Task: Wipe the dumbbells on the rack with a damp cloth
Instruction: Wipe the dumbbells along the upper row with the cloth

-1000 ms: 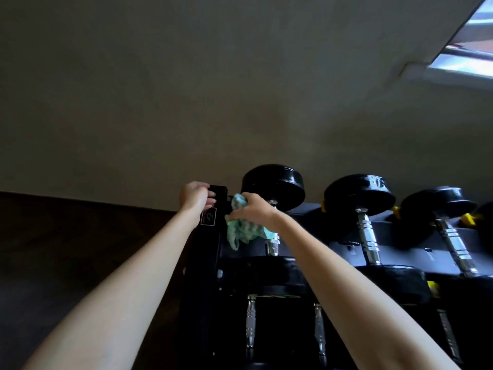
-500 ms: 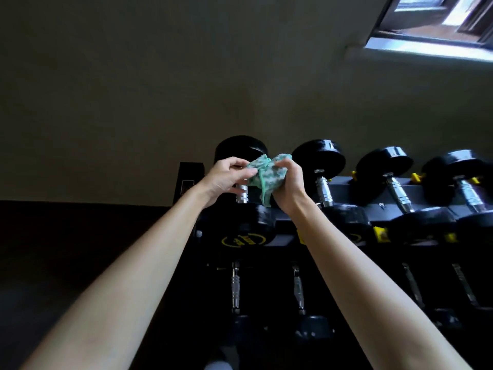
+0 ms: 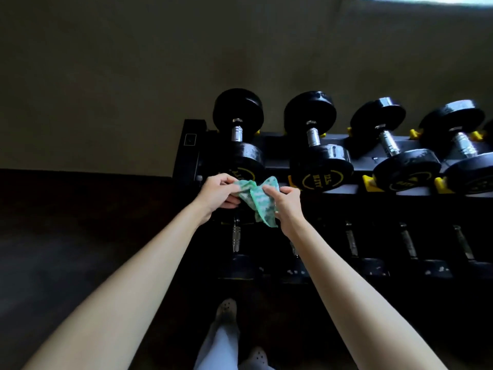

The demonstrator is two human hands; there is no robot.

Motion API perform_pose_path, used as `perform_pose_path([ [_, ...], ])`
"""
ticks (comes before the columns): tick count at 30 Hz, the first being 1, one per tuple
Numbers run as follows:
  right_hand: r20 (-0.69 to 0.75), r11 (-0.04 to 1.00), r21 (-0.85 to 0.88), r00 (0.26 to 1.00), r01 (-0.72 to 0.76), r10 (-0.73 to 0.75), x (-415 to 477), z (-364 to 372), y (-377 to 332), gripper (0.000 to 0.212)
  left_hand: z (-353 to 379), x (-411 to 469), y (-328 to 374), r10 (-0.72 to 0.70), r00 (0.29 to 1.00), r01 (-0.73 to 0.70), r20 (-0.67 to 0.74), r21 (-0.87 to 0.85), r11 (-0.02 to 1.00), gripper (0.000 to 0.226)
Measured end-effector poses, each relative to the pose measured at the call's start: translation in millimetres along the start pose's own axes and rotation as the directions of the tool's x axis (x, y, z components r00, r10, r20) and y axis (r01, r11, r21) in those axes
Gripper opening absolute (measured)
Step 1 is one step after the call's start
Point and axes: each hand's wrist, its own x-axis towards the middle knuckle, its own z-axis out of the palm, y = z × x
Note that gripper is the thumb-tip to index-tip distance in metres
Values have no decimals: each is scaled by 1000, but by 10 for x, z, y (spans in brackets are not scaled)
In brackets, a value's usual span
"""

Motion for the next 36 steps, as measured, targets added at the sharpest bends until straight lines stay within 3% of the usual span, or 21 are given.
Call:
perform_pose_path([
  [3, 85, 993, -71, 991, -94, 100, -62, -75, 322, 45, 52, -3, -326, -115, 992, 111, 48, 71, 991, 9],
  [7, 250, 976, -80, 944, -203, 217, -77, -166, 656, 41, 136, 52, -774, -195, 966, 174, 168, 129, 976, 41],
  [9, 307, 969, -21, 921, -247, 242, 43, -190, 899, 43, 185, 182, -1053, -209, 966, 182, 151, 172, 968, 36],
  [12, 352, 974, -114, 908, -197, 225, 129, -198, 1110, 64, 234, 315, -1316, -199, 977, 188, 76, 128, 974, 15],
  [14, 278, 966, -241, 947, -95, 162, 227, -182, 1269, 57, 272, 418, -1465, -178, 982, 173, 57, 81, 982, 15],
  [17, 5, 952, -305, 999, -36, 40, 431, -216, 1588, 38, 371, 613, -1749, -166, 985, 163, 40, 63, 985, 18],
  [19, -167, 916, -394, 986, -70, 3, 542, -304, 1815, 33, 479, 734, -1958, -134, 990, 123, 34, 217, 968, 28],
  [21, -287, 843, -518, 958, -144, -13, 596, -397, 2038, 31, 573, 804, -2159, -76, 992, 14, 103, 503, 864, 43],
  [24, -372, 776, -598, 927, -198, -51, 572, -471, 2345, 35, 729, 810, -2459, -129, 940, -197, 315, 812, 549, 81],
  [27, -375, 712, -683, 915, -165, -148, 441, -463, 2601, 34, 834, 742, -2712, -186, 926, -298, 329, 938, 175, 104],
  [29, -361, 691, -704, 921, -164, -149, 370, -426, 2747, 29, 846, 731, -2817, -165, 938, -308, 306, 951, 11, 102],
  [32, -413, 691, -672, 909, -266, -51, 356, -353, 2879, 28, 832, 805, -2852, -109, 939, -336, 325, 937, -100, 93],
  [36, -539, 767, -454, 825, -453, 168, 469, -282, 3021, 29, 849, 817, -2865, -87, 933, -359, 349, 922, -144, 91],
])
